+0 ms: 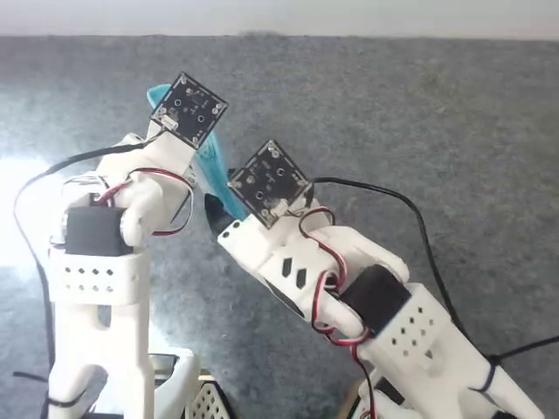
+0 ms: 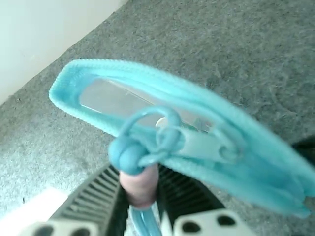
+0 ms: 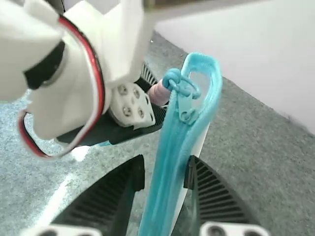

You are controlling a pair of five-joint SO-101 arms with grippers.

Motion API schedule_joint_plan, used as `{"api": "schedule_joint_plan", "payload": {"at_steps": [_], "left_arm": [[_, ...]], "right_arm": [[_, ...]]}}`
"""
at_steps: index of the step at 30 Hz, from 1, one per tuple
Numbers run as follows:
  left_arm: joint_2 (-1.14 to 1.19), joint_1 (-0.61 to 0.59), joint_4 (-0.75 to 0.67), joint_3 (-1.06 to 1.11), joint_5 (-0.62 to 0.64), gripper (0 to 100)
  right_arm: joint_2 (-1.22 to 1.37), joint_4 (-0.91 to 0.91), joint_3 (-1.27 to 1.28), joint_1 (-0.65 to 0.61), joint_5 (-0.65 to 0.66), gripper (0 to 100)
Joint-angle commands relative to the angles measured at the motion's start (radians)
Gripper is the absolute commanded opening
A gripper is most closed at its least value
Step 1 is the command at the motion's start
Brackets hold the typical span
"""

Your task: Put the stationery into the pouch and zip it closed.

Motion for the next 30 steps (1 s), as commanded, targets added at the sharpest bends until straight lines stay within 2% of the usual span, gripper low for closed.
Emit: {"api": "schedule_joint_plan", "payload": {"at_steps": [1, 12, 16, 18, 26, 30], "left_arm": [[0.014, 0.006, 0.011, -0.022, -0.011, 1], [0.008, -0.011, 0.018, -0.018, -0.038, 1], [0.008, -0.009, 0.032, -0.024, -0.043, 1], [0.008, -0.009, 0.029, -0.024, -0.043, 1], [0.006, -0.018, 0.032, -0.062, -0.068, 1], [0.012, -0.068, 0.034, -0.107, -0.068, 1]], "right_arm": [[0.036, -0.027, -0.068, 0.024, -0.017, 14.4], [0.128, -0.041, -0.137, 0.082, -0.014, 13.7], [0.13, -0.065, -0.135, 0.099, 0.038, 1.3], [0.136, -0.073, -0.133, 0.099, 0.055, 1.3], [0.191, -0.076, -0.129, 0.101, 0.005, 0.8], [0.166, -0.081, -0.135, 0.125, -0.052, 0.8]]}}
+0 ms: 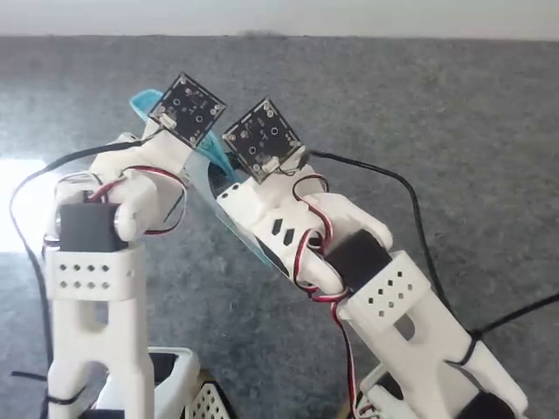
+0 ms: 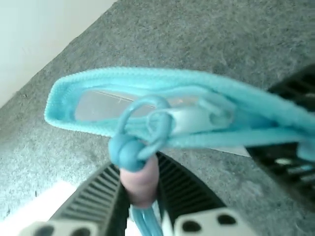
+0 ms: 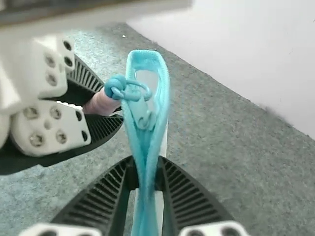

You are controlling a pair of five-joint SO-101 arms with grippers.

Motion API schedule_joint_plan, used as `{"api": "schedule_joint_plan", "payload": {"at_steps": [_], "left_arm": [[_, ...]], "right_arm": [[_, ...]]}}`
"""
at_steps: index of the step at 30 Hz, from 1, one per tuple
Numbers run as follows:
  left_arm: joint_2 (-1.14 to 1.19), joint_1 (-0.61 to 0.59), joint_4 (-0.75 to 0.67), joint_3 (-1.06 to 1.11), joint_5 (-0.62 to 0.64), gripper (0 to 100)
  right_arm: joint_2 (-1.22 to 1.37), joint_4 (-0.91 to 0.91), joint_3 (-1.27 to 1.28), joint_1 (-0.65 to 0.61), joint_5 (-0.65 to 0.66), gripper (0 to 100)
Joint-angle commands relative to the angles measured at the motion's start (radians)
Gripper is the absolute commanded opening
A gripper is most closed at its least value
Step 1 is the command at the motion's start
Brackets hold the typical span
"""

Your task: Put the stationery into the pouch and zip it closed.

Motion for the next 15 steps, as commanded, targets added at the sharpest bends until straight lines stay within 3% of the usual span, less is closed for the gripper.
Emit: {"api": "schedule_joint_plan", "payload": {"at_steps": [1, 8, 15], "left_arm": [[0.0, -0.043, 0.0, -0.07, -0.014, 1], [-0.005, -0.023, 0.011, -0.099, -0.015, 1], [0.003, 0.021, 0.057, -0.286, -0.012, 1]], "right_arm": [[-0.031, -0.016, -0.032, 0.025, -0.049, 0.8], [0.005, -0.015, -0.018, -0.004, 0.005, 0.8], [0.099, -0.016, -0.011, -0.025, 0.038, 0.8]]}}
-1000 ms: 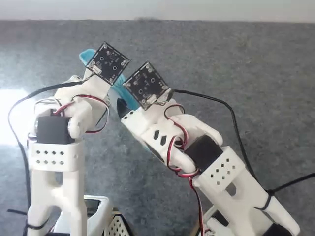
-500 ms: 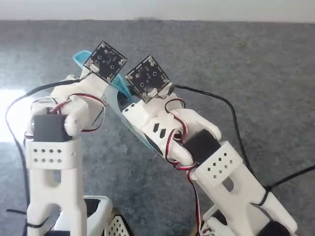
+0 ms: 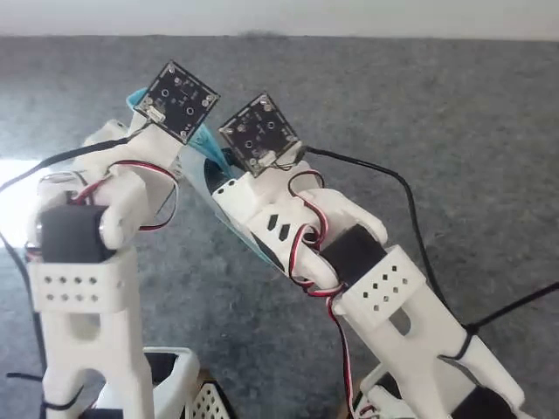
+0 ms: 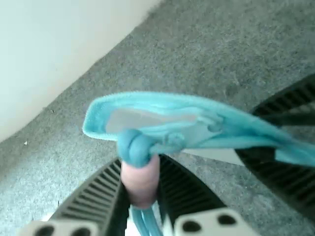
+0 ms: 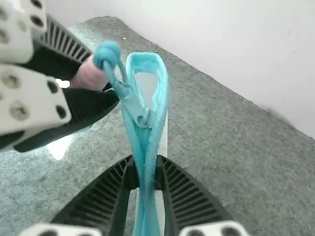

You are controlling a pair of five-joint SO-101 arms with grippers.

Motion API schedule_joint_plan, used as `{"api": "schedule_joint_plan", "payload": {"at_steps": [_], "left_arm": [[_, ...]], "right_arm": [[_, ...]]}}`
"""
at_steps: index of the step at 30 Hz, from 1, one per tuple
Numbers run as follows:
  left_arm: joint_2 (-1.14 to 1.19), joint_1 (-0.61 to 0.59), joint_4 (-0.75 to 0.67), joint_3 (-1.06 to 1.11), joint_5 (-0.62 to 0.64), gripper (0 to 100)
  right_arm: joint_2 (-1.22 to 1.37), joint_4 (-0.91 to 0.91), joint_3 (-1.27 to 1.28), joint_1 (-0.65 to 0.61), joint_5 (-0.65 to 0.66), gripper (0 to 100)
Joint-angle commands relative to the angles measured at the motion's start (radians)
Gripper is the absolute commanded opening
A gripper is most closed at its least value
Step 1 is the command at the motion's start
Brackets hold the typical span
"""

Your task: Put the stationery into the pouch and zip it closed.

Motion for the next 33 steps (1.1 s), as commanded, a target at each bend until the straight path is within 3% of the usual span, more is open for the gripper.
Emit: {"api": "schedule_joint_plan", "payload": {"at_steps": [1, 13, 24, 33], "left_arm": [[0.003, 0.014, 0.002, -0.133, -0.005, 1], [0.198, 0.005, -0.057, -0.34, 0.048, 1], [0.249, 0.005, -0.063, -0.331, 0.103, 1], [0.292, -0.061, -0.097, -0.343, 0.106, 1]], "right_arm": [[0.056, -0.005, 0.023, -0.019, 0.023, 0.8], [0.076, -0.042, 0.101, -0.021, 0.026, 0.8], [0.076, -0.073, 0.14, -0.021, 0.041, 0.7], [0.154, -0.077, 0.13, -0.021, 0.04, 0.6]]}}
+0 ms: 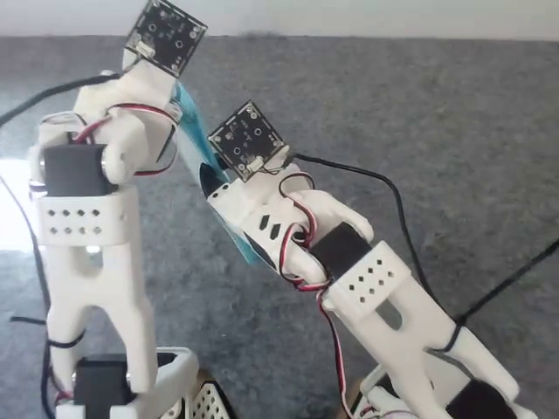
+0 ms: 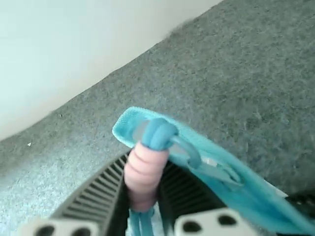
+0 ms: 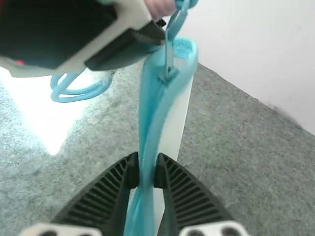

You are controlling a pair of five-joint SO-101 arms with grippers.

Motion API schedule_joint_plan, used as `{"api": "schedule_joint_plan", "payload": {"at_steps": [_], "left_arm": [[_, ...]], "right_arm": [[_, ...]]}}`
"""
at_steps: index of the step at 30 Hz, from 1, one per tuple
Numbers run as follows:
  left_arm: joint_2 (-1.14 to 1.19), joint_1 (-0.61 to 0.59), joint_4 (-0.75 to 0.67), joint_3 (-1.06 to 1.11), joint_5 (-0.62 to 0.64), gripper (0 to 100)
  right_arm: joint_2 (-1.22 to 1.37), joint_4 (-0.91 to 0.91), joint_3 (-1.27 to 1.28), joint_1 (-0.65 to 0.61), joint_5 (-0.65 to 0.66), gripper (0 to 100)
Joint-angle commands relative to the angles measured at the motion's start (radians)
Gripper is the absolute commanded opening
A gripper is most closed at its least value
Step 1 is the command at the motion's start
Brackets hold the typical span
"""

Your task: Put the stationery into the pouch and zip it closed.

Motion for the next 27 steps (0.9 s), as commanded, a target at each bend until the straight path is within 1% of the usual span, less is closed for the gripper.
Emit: {"api": "schedule_joint_plan", "payload": {"at_steps": [1, 4, 15, 23, 27], "left_arm": [[-0.023, -0.023, -0.049, -0.062, 0.018, 1], [-0.028, -0.029, -0.049, -0.062, 0.018, 1], [-0.023, -0.167, -0.08, -0.05, 0.012, 1], [-0.025, -0.236, -0.195, 0.099, 0.011, 1], [-0.025, -0.262, -0.229, 0.116, 0.011, 1]], "right_arm": [[0.105, -0.001, 0.035, -0.013, 0.014, 0.6], [0.134, -0.012, 0.028, -0.013, 0.012, 0.6], [0.136, -0.007, 0.029, -0.012, 0.012, 0.6], [0.143, -0.004, 0.029, -0.013, 0.011, 0.6], [0.145, -0.004, 0.034, -0.013, 0.011, 0.6]]}}
